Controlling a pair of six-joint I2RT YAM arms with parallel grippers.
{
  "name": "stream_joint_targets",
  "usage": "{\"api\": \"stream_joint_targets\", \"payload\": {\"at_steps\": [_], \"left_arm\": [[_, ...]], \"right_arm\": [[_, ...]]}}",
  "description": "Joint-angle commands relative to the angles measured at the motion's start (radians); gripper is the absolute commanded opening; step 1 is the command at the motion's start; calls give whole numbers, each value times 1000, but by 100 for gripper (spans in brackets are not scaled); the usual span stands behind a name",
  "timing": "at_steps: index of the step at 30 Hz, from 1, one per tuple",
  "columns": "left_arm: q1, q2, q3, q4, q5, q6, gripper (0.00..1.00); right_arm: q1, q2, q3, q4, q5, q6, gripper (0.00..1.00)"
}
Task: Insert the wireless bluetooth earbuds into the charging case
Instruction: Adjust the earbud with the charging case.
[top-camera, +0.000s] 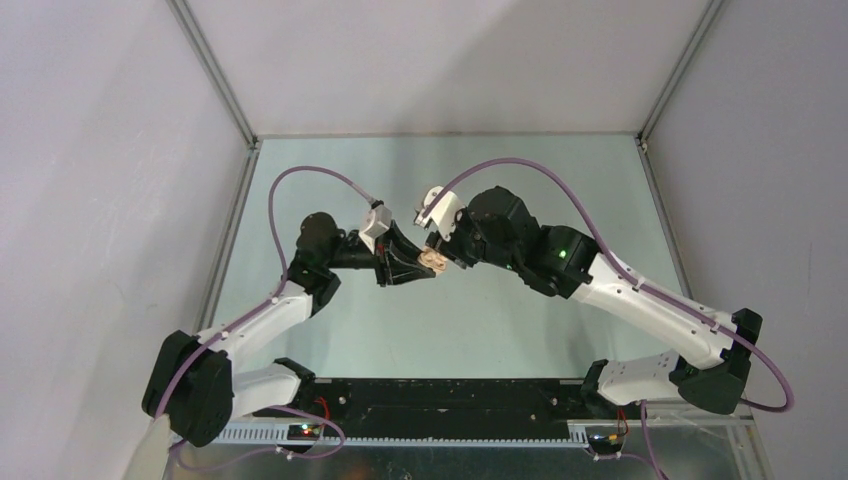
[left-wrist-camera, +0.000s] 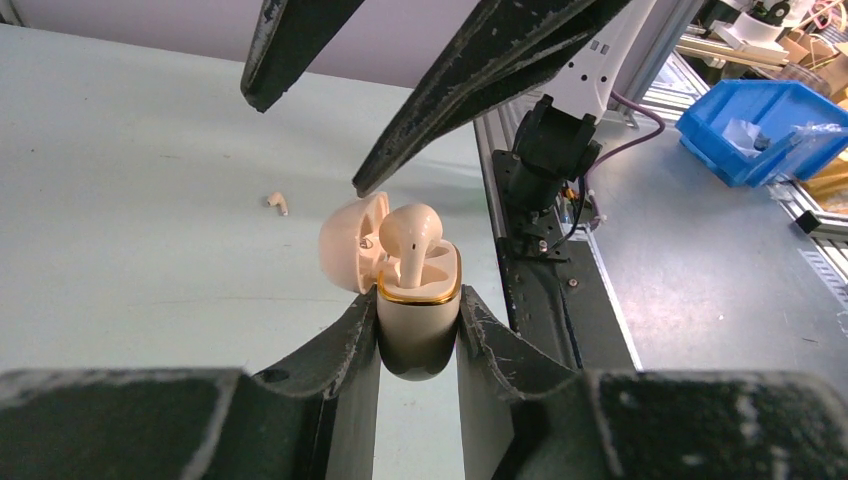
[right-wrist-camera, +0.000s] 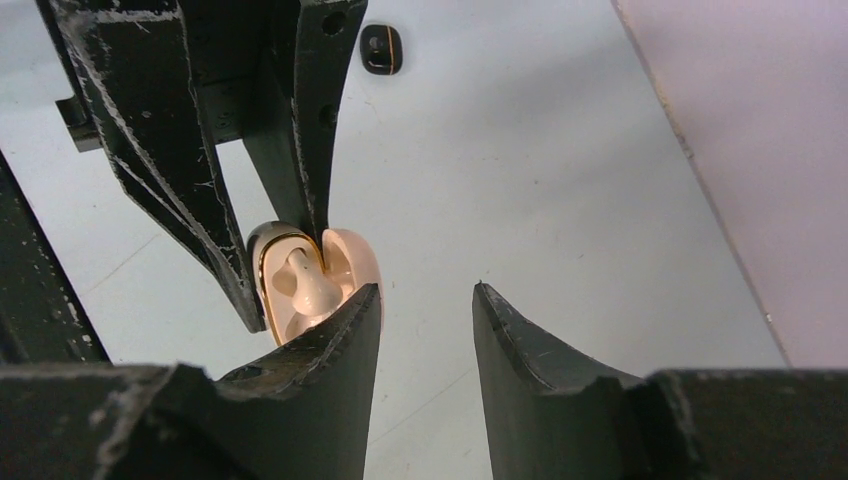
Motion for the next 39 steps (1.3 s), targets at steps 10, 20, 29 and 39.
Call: {"api": "stream_joint_targets", "payload": {"at_steps": [10, 20, 29, 39], "left_arm": [[0, -23, 0, 37, 15, 2, 6], [0, -27, 0, 35, 14, 3, 6], [-1, -27, 0, 36, 15, 3, 6], [0, -26, 1, 32, 14, 3, 6]], "right_arm": [[23, -9, 21, 5, -62, -102, 41], [34, 8, 17, -30, -82, -128, 39], [43, 9, 18, -75, -113, -141, 37], [61, 2, 17, -76, -90, -138, 37]]}}
